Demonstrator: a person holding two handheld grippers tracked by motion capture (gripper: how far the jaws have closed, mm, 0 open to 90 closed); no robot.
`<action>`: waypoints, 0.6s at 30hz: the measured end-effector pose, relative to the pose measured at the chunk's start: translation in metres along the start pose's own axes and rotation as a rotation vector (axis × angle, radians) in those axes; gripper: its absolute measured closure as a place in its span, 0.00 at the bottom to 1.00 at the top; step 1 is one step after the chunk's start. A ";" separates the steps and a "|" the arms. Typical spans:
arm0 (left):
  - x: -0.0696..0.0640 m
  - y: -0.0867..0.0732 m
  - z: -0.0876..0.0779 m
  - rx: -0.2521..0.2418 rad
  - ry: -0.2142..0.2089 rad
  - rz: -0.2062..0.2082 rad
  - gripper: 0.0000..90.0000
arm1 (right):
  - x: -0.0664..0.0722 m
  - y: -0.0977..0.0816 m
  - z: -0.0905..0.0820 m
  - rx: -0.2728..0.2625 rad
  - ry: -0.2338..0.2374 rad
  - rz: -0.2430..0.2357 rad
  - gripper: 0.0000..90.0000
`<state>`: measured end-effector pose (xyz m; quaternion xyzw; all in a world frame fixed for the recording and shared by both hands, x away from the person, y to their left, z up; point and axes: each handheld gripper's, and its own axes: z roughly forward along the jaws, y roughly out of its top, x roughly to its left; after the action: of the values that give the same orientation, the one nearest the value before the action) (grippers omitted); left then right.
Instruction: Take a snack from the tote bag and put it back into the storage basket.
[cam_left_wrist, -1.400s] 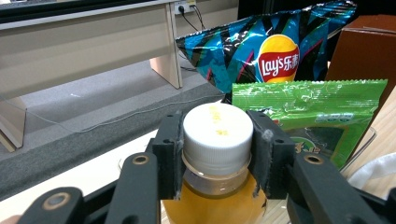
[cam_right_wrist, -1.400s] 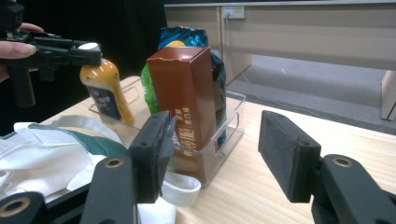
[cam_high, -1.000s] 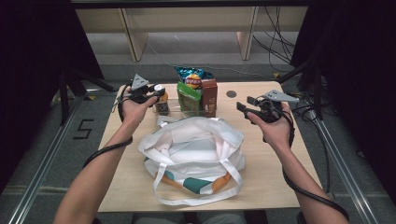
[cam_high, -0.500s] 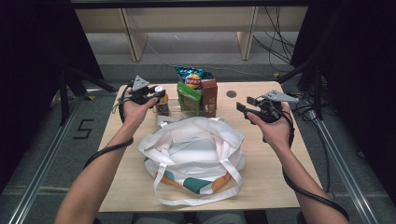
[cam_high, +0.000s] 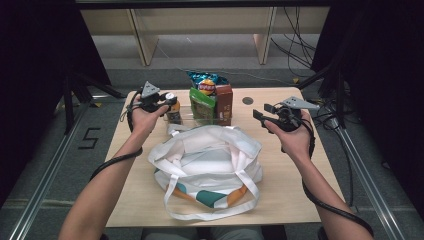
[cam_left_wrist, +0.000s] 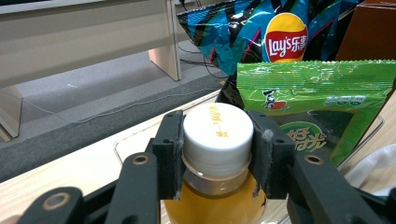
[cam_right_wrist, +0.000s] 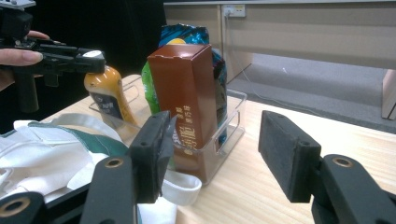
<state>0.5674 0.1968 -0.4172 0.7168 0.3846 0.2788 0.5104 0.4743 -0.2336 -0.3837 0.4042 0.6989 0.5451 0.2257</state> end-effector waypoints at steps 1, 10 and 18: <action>0.000 0.000 0.000 0.001 0.000 -0.001 0.65 | 0.000 0.000 0.000 0.003 0.003 0.000 0.50; 0.003 0.000 0.000 0.009 0.010 -0.013 0.64 | 0.000 0.000 0.000 0.000 0.001 0.000 0.50; 0.002 0.001 0.002 0.021 0.011 -0.002 0.60 | 0.001 -0.001 0.002 0.009 0.018 -0.010 0.50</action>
<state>0.5699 0.1974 -0.4171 0.7201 0.3911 0.2782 0.5012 0.4750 -0.2319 -0.3848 0.3969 0.7055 0.5443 0.2202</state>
